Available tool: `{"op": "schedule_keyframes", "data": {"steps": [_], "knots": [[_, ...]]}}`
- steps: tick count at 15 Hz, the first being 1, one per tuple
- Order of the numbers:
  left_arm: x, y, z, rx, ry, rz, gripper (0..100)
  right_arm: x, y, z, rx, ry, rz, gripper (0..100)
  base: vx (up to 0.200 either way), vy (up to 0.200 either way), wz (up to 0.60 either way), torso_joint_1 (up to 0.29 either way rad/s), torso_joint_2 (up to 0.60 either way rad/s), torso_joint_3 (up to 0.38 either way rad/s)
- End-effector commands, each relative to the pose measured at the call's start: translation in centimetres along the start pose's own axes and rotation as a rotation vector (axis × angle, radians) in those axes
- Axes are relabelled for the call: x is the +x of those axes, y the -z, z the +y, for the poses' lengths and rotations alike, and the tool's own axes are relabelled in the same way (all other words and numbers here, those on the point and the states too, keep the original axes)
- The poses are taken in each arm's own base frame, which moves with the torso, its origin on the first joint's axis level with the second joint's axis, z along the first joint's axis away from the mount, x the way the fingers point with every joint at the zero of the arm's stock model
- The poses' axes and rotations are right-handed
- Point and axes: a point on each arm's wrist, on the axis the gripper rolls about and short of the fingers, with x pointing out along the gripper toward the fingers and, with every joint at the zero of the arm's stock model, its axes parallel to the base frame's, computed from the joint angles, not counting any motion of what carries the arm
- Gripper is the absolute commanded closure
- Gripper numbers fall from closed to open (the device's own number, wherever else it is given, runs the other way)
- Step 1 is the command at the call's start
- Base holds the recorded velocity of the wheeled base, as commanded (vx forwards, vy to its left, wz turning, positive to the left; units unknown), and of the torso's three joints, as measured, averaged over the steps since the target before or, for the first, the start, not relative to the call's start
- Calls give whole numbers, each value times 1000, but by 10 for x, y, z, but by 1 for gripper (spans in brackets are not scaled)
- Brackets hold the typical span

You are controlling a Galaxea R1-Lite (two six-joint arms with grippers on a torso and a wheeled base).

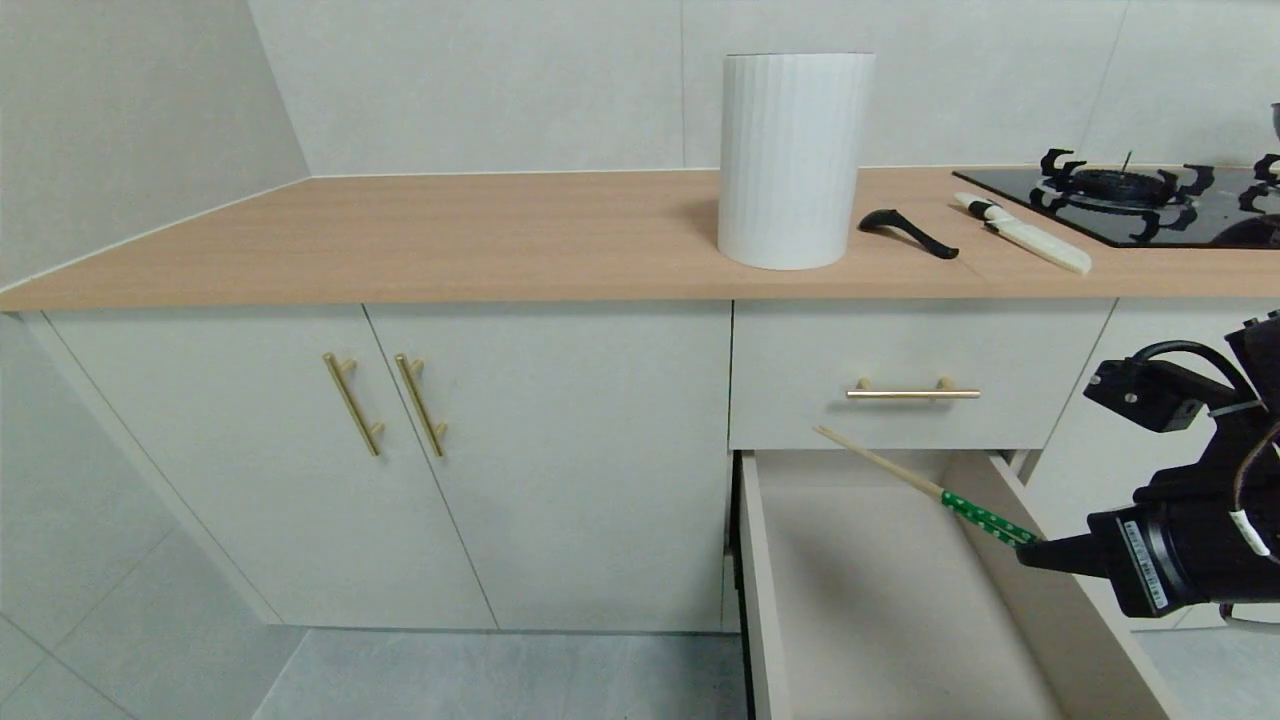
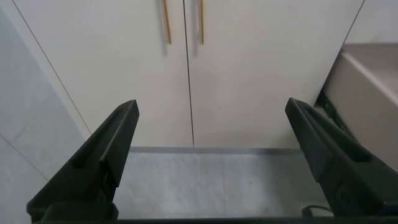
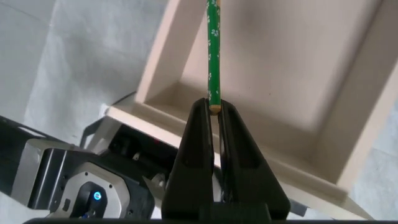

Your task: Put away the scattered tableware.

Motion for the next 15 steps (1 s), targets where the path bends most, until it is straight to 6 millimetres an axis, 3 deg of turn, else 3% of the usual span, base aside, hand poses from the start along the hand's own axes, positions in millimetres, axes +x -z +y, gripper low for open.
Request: {"op": "schedule_keyframes", "data": {"steps": [1,9,14,15], "knots": [[0,0,0,-1,-1,1,0,3,0,0,1,1,8,100,0,0,0,-100,447,354],[0,0,0,-1,-1,1,0,15,-2,-1,-2,-2,-14,100,0,0,0,-18,95,67],[0,0,0,-1,-1,1,0,68,-8,-3,8,39,99,100,0,0,0,0,0,0],[0,0,0,1,-1,1,0,87,-13,-5,26,62,134,100,0,0,0,0,0,0]]}}
